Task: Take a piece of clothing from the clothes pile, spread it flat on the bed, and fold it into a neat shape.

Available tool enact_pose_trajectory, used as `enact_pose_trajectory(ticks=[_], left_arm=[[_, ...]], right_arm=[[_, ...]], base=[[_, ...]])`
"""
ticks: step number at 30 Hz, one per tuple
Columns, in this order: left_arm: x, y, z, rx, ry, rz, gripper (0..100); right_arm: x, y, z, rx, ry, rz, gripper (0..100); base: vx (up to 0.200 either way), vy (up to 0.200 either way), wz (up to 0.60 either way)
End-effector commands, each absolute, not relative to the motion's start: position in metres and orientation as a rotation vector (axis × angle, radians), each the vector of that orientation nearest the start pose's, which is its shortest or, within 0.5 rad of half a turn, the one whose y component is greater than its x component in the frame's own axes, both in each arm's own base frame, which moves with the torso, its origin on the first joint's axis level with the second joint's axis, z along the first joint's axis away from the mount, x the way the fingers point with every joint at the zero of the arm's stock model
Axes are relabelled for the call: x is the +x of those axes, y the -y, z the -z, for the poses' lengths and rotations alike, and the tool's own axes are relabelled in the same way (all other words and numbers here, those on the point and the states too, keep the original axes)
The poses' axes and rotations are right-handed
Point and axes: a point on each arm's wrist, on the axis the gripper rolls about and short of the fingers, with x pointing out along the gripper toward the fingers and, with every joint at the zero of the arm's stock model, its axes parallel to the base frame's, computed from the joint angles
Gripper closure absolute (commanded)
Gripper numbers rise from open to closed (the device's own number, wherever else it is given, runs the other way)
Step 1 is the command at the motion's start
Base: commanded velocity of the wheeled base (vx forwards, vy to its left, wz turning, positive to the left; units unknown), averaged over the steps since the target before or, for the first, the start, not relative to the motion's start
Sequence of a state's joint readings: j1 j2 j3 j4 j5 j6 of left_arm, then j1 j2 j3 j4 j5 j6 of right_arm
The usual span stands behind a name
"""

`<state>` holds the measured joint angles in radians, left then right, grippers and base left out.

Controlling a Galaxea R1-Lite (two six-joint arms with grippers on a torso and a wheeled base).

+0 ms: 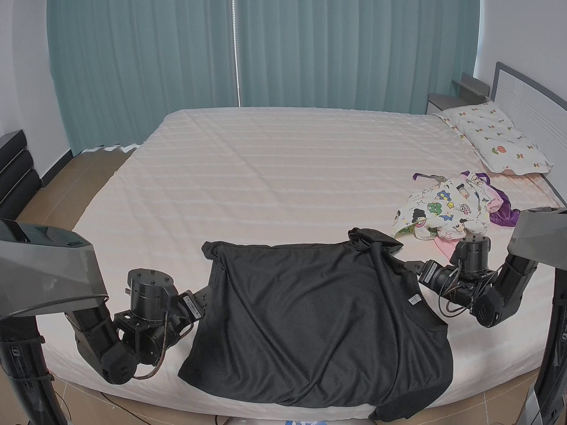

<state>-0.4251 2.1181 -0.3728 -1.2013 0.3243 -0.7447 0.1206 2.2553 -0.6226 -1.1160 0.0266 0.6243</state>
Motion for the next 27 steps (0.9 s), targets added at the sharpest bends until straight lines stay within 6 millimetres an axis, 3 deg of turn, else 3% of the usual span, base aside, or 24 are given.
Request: enact_pose_trajectory(ticks=[1,17,27], left_arm=[[0.261,0.109,-0.017,-0.562,-0.515,-0.099,0],[0.260,0.107,-0.017,-0.610,-0.536,-0.084,0],[0.261,0.107,-0.017,-0.611,-0.533,-0.083,0]], right_arm=[[0.341,-0.032,0.007,0.601,-0.580,0.014,0],[0.346,-0.035,0.036,0.550,-0.638,0.004,0],[0.352,-0.034,0.040,0.547,-0.630,0.008,0]], base=[[0.000,0.000,0.00],[0.000,0.000,0.00],[0.000,0.000,0.00]])
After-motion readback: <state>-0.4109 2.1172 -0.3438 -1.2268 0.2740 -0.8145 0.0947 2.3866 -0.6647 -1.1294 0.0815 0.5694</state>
